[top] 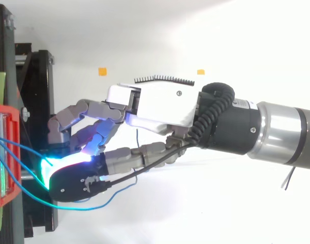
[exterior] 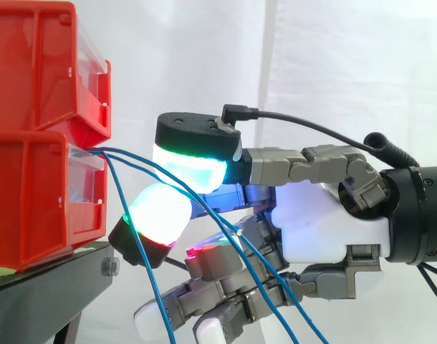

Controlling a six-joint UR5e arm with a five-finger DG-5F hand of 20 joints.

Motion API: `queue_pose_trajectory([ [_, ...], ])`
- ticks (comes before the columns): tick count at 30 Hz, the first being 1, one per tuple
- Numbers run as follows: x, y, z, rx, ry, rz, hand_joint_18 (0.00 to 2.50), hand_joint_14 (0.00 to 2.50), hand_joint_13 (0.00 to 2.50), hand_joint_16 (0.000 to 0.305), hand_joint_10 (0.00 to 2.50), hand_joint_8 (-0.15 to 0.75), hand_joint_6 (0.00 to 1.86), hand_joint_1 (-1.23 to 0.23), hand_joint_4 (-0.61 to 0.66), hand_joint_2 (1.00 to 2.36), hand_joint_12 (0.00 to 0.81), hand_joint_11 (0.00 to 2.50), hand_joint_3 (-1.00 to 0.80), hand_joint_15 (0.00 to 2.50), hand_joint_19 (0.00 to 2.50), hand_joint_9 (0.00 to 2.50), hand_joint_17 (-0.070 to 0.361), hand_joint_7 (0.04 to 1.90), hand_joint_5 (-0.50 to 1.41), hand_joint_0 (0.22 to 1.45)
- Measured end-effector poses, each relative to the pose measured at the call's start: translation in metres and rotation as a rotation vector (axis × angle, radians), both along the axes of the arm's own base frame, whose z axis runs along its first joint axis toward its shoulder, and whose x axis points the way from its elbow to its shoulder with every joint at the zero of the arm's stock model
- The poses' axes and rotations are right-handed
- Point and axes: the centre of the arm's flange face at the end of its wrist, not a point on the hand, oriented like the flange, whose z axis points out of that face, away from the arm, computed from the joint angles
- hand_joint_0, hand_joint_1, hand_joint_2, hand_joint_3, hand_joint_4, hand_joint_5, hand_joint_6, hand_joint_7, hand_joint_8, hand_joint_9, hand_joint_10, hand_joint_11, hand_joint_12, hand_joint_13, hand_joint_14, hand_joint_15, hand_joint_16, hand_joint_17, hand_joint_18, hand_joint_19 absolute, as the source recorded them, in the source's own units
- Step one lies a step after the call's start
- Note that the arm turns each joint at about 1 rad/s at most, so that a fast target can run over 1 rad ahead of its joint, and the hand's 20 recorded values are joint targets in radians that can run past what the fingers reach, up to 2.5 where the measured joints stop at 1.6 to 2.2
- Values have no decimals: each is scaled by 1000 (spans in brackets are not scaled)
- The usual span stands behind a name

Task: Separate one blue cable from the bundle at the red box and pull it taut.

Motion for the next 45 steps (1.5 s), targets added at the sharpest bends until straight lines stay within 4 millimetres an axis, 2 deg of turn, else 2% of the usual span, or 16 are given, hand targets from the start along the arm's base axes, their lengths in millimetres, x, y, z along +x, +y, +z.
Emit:
queue_pose_trajectory([
  [7, 0, -3, 2, 9, -2, 1, 773, 15, 728, 57, 22, 280, 864, -769, -268, 1008, 408, 1306, 139, 432, 573, 1223, 128, 1147, -151, 634],
  [12, 0, -6, 12, 19, 4, 23, 772, 16, 723, 58, 21, 287, 863, -775, -286, 1002, 417, 1310, 162, 431, 567, 1241, 130, 1177, -143, 641],
  [22, -32, -20, 47, -6, 169, 48, 769, 16, 713, 58, 21, 304, 862, -777, -263, 1013, 418, 1295, 165, 423, 558, 1235, 131, 1178, -140, 641],
  [29, -47, -26, 59, -30, 238, 47, 765, 15, 749, 58, 20, 309, 863, -777, -251, 1018, 423, 1348, 157, 450, 567, 1261, 131, 1178, -141, 642],
  [40, -64, -32, 60, 0, 334, 31, 820, 23, 1062, 57, 17, 318, 862, -774, -230, 1004, 424, 1414, 140, 831, 585, 1257, 128, 1166, -147, 649],
  [45, -65, -31, 58, 68, 336, 18, 851, 24, 1098, 56, 20, 334, 862, -774, -219, 1004, 430, 1249, 134, 857, 606, 1120, 126, 1159, -149, 650],
])
